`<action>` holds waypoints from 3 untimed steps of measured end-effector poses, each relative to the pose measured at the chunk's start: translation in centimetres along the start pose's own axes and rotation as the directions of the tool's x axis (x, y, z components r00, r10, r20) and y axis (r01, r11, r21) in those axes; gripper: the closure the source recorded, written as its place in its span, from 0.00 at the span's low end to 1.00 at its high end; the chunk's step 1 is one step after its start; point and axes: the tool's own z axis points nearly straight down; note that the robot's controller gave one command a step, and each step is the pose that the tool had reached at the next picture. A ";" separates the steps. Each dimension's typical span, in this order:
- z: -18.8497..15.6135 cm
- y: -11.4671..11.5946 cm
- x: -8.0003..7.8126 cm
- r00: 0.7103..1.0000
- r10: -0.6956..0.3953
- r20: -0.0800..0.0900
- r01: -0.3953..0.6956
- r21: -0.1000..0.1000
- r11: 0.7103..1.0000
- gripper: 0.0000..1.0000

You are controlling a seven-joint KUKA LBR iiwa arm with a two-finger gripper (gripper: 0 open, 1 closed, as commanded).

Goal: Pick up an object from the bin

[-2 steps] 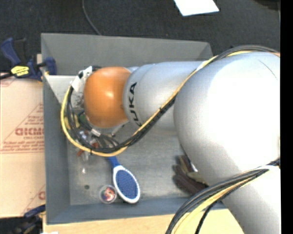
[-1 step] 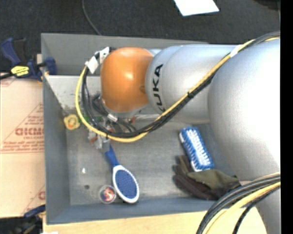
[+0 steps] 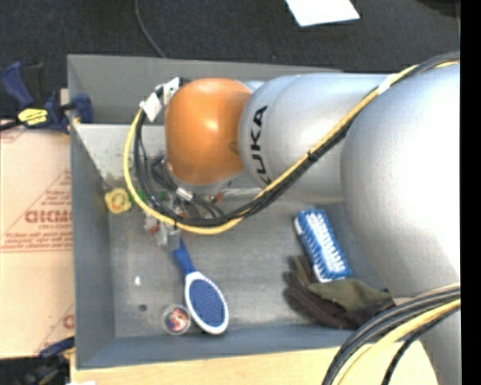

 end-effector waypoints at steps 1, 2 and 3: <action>-5.7 -0.2 0.6 1.000 0.010 -0.005 -0.010 0.000 1.000 1.00; -9.5 -1.1 0.0 1.000 -0.007 0.001 0.007 0.000 1.000 1.00; -13.0 -1.1 -0.7 0.997 -0.075 -0.002 0.075 0.001 0.997 1.00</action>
Offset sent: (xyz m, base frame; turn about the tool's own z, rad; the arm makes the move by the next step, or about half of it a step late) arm 0.0086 -0.0163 0.1144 -0.0257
